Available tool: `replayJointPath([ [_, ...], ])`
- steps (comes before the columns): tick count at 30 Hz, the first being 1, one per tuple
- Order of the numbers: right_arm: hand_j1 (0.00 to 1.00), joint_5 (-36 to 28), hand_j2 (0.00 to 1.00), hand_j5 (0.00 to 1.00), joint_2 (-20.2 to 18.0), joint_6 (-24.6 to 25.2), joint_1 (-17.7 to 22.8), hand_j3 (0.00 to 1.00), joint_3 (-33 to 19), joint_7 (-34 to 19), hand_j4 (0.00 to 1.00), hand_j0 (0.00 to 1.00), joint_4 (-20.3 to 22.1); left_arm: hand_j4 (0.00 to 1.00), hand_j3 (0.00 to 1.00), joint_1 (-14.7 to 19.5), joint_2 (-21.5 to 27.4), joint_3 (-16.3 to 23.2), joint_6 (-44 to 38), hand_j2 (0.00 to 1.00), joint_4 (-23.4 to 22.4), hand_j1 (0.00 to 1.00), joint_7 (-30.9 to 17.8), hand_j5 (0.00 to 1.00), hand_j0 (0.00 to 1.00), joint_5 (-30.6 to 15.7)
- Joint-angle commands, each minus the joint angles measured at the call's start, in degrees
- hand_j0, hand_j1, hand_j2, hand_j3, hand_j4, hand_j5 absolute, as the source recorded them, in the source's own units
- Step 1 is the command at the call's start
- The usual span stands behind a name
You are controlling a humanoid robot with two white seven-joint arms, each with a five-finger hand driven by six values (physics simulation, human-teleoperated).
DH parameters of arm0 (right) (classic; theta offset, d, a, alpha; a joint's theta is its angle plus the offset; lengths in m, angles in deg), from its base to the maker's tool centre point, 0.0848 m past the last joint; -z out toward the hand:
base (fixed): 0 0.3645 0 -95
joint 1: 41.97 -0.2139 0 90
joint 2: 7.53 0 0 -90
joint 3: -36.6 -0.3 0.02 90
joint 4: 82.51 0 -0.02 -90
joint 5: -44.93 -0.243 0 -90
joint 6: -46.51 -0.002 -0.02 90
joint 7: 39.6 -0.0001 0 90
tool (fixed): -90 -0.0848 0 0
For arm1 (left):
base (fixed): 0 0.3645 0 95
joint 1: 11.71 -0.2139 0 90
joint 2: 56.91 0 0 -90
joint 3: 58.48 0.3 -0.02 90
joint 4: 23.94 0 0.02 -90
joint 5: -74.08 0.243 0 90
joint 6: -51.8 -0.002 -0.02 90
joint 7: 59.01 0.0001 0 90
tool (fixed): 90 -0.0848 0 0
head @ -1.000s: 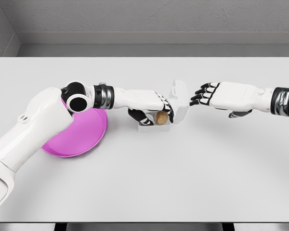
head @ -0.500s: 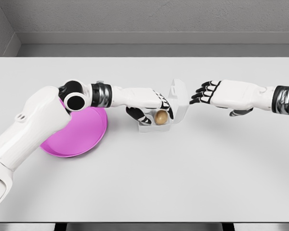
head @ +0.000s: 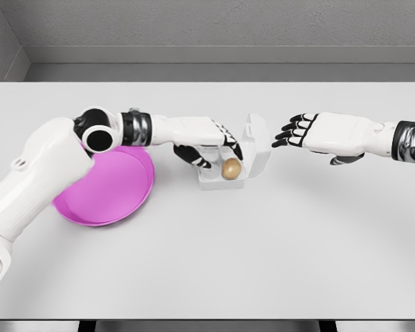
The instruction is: Pack egg into the box and close the box lid
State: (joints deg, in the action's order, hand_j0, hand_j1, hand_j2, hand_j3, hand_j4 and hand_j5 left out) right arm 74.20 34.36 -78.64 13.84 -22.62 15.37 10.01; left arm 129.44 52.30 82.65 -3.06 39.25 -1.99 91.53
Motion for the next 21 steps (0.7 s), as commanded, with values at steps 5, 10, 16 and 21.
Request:
replayJointPath([
  [5, 1.00, -0.26, 1.00, 1.00, -0.23, 0.15, 0.09, 1.00, 0.07, 0.03, 1.00, 1.00, 0.12, 0.73, 0.73, 0.26, 2.23, -1.39, -0.14, 0.73, -0.18, 0.73, 0.02, 0.73, 0.73, -0.40],
  [10, 1.00, -0.26, 1.00, 1.00, -0.15, 0.15, 0.09, 1.00, 0.16, 0.03, 1.00, 1.00, 1.25, 0.73, 0.73, 0.26, 6.10, -4.47, -0.14, 0.73, -0.18, 0.73, 0.11, 0.73, 0.73, -0.75],
  [16, 1.00, -0.26, 1.00, 1.00, -0.15, 0.15, 0.18, 1.00, 0.16, 0.03, 1.00, 1.00, 1.87, 0.74, 0.74, 0.79, 11.90, -7.45, -0.14, 0.74, -1.14, 0.74, 0.11, 0.74, 0.74, -3.56],
  [21, 1.00, -0.53, 1.00, 1.00, 0.03, 0.15, 0.18, 1.00, 0.24, 0.03, 1.00, 1.00, 4.95, 0.74, 0.74, 0.35, 16.73, -8.69, -0.14, 0.74, -5.80, 0.74, 0.29, 0.74, 0.74, -7.43],
])
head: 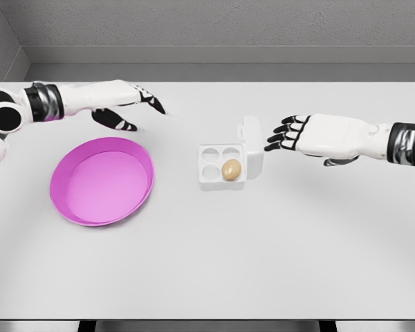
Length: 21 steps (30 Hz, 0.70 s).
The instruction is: Pack egg into the box and close the box lid
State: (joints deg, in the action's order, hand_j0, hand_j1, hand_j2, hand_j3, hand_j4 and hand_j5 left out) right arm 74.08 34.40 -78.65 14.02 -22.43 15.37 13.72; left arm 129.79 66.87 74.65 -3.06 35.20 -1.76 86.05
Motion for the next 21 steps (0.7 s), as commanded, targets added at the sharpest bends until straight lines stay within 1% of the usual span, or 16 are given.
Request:
replayJointPath([
  [1, 1.00, -0.49, 1.00, 1.00, 0.08, 0.16, 0.00, 1.00, 0.05, 0.03, 1.00, 1.00, 1.85, 0.74, 0.74, 0.00, 3.57, -0.69, -0.14, 0.74, -2.10, 0.74, 0.14, 0.74, 0.74, -2.13],
  [3, 1.00, -0.58, 1.00, 1.00, 0.61, 0.16, -0.09, 1.00, -0.03, 0.03, 1.00, 1.00, 2.20, 0.75, 0.75, -0.88, 4.37, -0.77, -0.14, 0.75, -3.33, 0.75, 0.05, 0.75, 0.75, -2.13],
  [4, 1.00, -0.67, 1.00, 1.00, 1.22, 0.16, -0.09, 1.00, -0.03, 0.03, 1.00, 1.00, 2.12, 0.75, 0.75, -1.14, 4.45, -1.65, -0.14, 0.75, -3.51, 0.75, 0.05, 0.75, 0.75, -2.13],
  [6, 1.00, -0.58, 1.00, 1.00, 3.33, 0.16, -0.18, 1.00, 0.05, 0.03, 1.00, 1.00, 2.03, 0.75, 0.75, -1.14, 6.12, -1.74, -0.14, 0.75, -3.95, 0.75, -0.03, 0.75, 0.75, -2.13],
  [9, 1.00, -0.23, 1.00, 1.00, 5.79, 0.16, -0.53, 1.00, 0.76, 0.03, 1.00, 1.00, 1.68, 0.75, 0.75, -1.23, 6.12, -1.74, -0.14, 0.75, -3.69, 0.75, -0.03, 0.75, 0.75, -2.13],
  [12, 1.00, -0.05, 1.00, 1.00, 6.76, 0.16, -0.53, 1.00, 1.37, 0.03, 1.00, 1.00, 1.50, 0.75, 0.75, -1.23, 6.30, -1.74, -0.14, 0.75, -3.86, 0.75, 0.05, 0.75, 0.75, -2.13],
  [14, 1.00, -0.05, 1.00, 1.00, 6.76, 0.16, -0.88, 1.00, 1.81, 0.03, 1.00, 1.00, 1.06, 0.75, 0.75, -1.23, 6.30, -1.74, -0.14, 0.75, -3.95, 0.75, -0.03, 0.75, 0.75, -2.13],
  [15, 1.00, -0.05, 1.00, 1.00, 6.76, 0.16, -0.97, 1.00, 1.72, 0.03, 1.00, 1.00, 0.10, 0.75, 0.75, -1.23, 6.30, -1.74, -0.14, 0.75, -3.95, 0.75, 0.05, 0.75, 0.75, -2.13],
  [17, 1.00, -0.05, 1.00, 1.00, 7.20, 0.16, -0.97, 1.00, 2.69, 0.03, 1.00, 1.00, 0.09, 0.75, 0.75, -1.32, 6.30, -1.74, -0.14, 0.75, -3.95, 0.75, 0.05, 0.75, 0.75, -2.13],
  [18, 1.00, -0.05, 1.00, 1.00, 7.03, 0.16, -0.97, 1.00, 2.34, 0.03, 1.00, 1.00, 0.09, 0.75, 0.75, -1.32, 6.30, -1.74, -0.14, 0.75, -3.95, 0.75, -0.03, 0.75, 0.75, -2.13],
  [19, 1.00, -0.23, 1.00, 1.00, 7.03, 0.16, -1.05, 1.00, 0.85, 0.03, 1.00, 1.00, -0.17, 0.75, 0.75, -1.32, 6.30, -1.74, -0.14, 0.75, -3.95, 0.75, -0.03, 0.75, 0.75, -2.13],
  [21, 1.00, -1.02, 1.00, 1.00, 6.50, 0.16, -0.62, 1.00, -9.24, 0.03, 1.00, 1.00, -0.52, 0.75, 0.75, -1.41, 6.30, -1.74, -0.14, 0.75, -3.95, 0.75, 0.05, 0.75, 0.75, -2.13],
])
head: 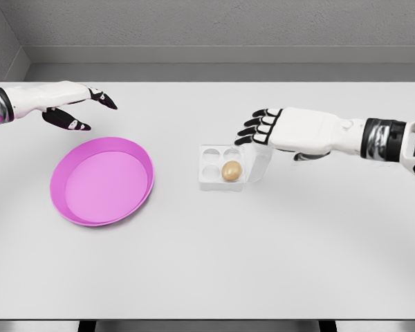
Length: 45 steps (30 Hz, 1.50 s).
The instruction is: Pack egg into the box and close the box lid
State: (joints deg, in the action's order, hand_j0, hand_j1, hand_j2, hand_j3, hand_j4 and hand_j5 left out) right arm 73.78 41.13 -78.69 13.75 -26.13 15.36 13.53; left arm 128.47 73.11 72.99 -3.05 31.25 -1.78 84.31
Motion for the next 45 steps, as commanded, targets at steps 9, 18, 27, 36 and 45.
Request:
replayJointPath([
  [9, 1.00, -0.37, 1.00, 1.00, -0.85, 0.20, 2.81, 1.00, -3.81, 0.04, 1.00, 1.00, -15.53, 0.75, 0.75, 0.00, 0.32, -0.17, -0.15, 0.75, 0.00, 0.75, -0.01, 0.75, 0.75, -0.38],
  [18, 1.00, 0.86, 1.00, 1.00, -0.85, 0.20, 2.81, 1.00, -0.82, 0.04, 1.00, 1.00, -15.62, 0.75, 0.75, 0.00, 0.32, -0.17, -0.15, 0.75, 0.00, 0.75, -0.01, 0.75, 0.75, -0.38],
  [27, 1.00, 1.30, 1.00, 1.00, -0.67, 0.20, 2.46, 1.00, 2.35, 0.04, 1.00, 1.00, -12.20, 0.75, 0.75, 0.00, 0.32, -0.35, -0.15, 0.75, 0.00, 0.75, -0.01, 0.75, 0.75, -0.38],
  [36, 1.00, 1.21, 1.00, 1.00, -0.67, 0.20, 2.55, 1.00, 2.35, 0.04, 1.00, 1.00, -8.06, 0.75, 0.75, 0.00, 0.32, -0.35, -0.15, 0.75, 0.00, 0.75, -0.10, 0.75, 0.75, -0.38],
  [45, 1.00, 1.30, 1.00, 1.00, -0.58, 0.20, 2.55, 1.00, 2.52, 0.04, 1.00, 1.00, -6.83, 0.75, 0.75, 0.00, 0.32, -0.35, -0.15, 0.75, 0.00, 0.75, -0.19, 0.75, 0.75, -0.38],
])
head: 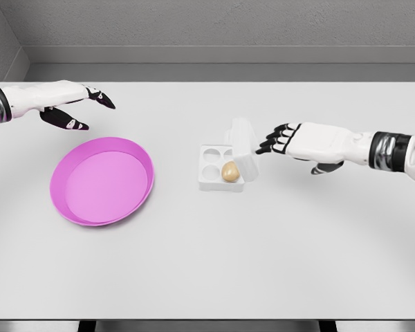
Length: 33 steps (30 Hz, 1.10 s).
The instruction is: Pack egg into the box and close the box lid
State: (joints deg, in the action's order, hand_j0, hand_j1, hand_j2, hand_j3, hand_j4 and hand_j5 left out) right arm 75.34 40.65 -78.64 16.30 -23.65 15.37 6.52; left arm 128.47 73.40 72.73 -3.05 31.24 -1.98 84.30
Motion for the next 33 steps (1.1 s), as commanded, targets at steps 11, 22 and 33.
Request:
replayJointPath([
  [11, 1.00, 2.99, 1.00, 1.00, 5.25, 0.15, -0.26, 1.00, 0.75, 0.02, 1.00, 1.00, -0.96, 0.75, 0.75, -0.35, 0.12, -0.69, -0.15, 0.75, 0.01, 0.75, 0.02, 0.75, 0.75, -0.38],
  [22, 1.00, 4.57, 1.00, 1.00, 6.57, 0.15, -0.26, 1.00, 4.09, 0.02, 1.00, 1.00, -0.79, 1.00, 1.00, -0.88, -0.23, -3.06, -0.15, 1.00, -4.91, 1.00, 0.28, 1.00, 1.00, -3.28],
  [33, 1.00, -1.76, 1.00, 1.00, 3.50, 0.15, 1.05, 1.00, -9.53, 0.02, 1.00, 1.00, -3.69, 1.00, 1.00, -1.05, -0.59, -2.98, -0.15, 1.00, -5.17, 1.00, 0.28, 1.00, 1.00, -3.45],
])
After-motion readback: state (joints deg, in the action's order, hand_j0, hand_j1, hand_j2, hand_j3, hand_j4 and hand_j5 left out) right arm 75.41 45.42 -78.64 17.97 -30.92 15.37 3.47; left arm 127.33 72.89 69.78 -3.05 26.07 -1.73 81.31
